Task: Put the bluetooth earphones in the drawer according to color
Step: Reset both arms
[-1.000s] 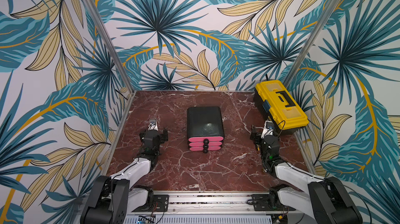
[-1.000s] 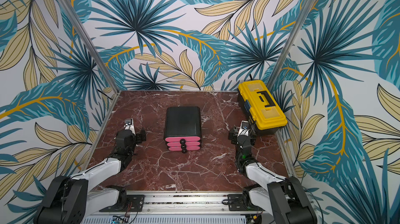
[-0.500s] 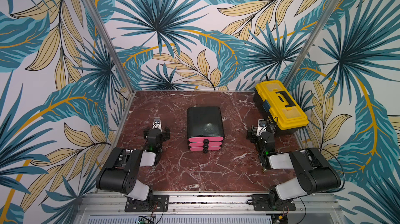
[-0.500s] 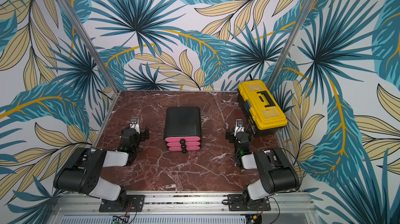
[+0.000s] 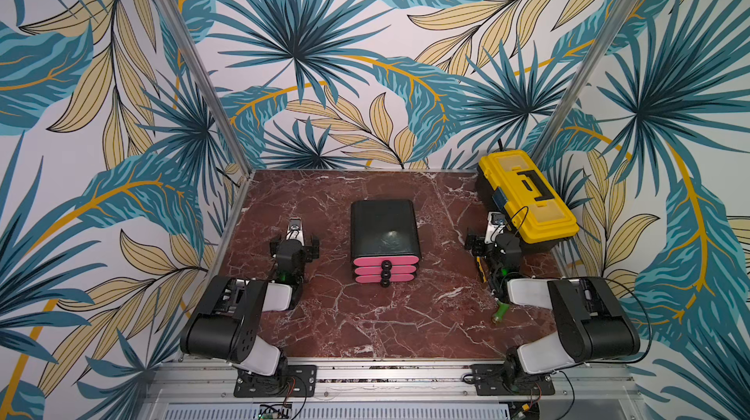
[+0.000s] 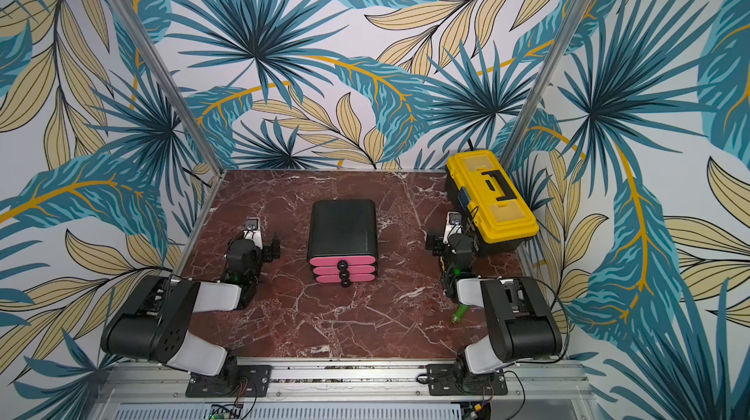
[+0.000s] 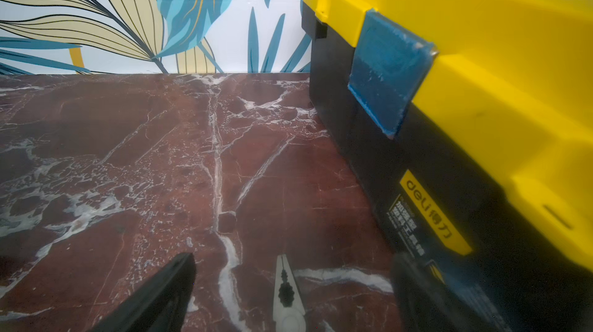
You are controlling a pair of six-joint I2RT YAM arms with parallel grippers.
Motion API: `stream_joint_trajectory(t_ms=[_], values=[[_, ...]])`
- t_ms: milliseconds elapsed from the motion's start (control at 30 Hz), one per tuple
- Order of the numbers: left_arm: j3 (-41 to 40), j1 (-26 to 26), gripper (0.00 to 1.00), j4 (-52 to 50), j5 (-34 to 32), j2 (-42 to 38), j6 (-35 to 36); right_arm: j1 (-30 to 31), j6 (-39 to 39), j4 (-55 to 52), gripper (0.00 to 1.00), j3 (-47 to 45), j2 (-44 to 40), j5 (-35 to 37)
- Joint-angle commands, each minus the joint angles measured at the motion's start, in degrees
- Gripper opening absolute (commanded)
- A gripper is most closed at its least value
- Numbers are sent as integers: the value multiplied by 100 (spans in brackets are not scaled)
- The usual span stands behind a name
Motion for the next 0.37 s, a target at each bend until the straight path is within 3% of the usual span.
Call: stream_joint_trajectory(t_ms=[0, 333], values=[[203, 32, 100, 150, 51, 12, 55, -15, 85, -98, 100, -24, -56, -59], [203, 32, 100, 150, 49, 8, 44, -15, 91, -115, 100, -6, -47, -68]])
